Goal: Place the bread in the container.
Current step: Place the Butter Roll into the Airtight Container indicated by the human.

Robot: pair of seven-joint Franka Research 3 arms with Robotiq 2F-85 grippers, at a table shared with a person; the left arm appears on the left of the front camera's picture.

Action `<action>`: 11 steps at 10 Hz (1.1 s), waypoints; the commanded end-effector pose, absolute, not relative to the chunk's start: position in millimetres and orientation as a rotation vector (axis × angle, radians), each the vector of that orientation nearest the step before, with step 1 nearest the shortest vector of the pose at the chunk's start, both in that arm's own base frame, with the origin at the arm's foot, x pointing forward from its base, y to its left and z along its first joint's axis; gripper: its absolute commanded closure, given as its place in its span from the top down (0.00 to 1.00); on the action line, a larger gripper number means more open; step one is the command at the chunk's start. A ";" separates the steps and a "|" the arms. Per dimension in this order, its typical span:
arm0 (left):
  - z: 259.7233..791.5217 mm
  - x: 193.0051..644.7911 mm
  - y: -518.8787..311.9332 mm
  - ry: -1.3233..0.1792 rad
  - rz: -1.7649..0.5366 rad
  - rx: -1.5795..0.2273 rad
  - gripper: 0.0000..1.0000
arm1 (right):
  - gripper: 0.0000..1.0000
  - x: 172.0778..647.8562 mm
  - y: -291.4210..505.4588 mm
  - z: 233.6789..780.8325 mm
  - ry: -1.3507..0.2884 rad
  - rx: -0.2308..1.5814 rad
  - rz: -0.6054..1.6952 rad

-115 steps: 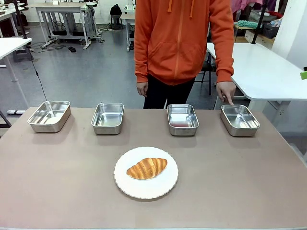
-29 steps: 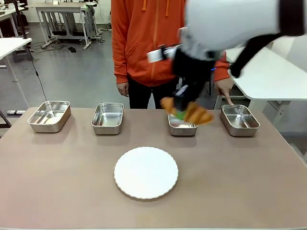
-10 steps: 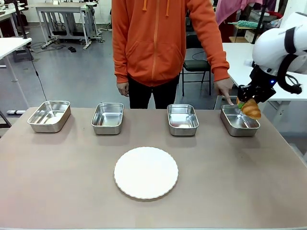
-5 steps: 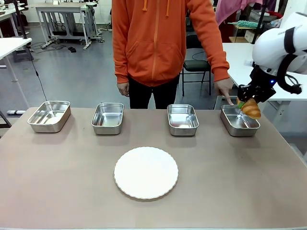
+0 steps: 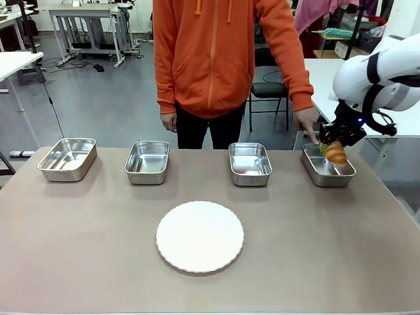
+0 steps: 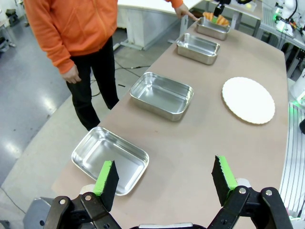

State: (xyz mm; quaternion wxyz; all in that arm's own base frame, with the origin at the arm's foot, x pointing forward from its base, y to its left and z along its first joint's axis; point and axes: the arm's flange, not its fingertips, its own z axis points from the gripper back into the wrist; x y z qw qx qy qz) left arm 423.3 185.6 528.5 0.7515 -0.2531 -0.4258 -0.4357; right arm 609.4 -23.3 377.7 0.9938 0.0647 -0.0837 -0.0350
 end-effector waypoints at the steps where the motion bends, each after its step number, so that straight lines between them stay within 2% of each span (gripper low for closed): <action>1: 529.9 421.1 185.7 -0.945 -0.965 -0.560 1.00 | 0.41 618.9 -24.0 374.9 -0.151 0.146 -0.069; 5: 529.9 421.1 185.7 -0.945 -0.965 -0.560 1.00 | 0.41 623.7 -26.6 354.3 -0.121 0.144 -0.063; 6: 529.9 421.1 185.7 -0.945 -0.965 -0.560 1.00 | 0.96 624.1 -27.7 352.7 -0.121 0.121 -0.072; 8: 529.9 421.1 185.7 -0.945 -0.965 -0.560 1.00 | 1.00 623.7 -26.5 353.8 -0.123 0.117 -0.060; 11: 529.9 421.1 185.7 -0.945 -0.965 -0.560 1.00 | 1.00 620.5 -24.7 356.1 -0.120 0.095 -0.063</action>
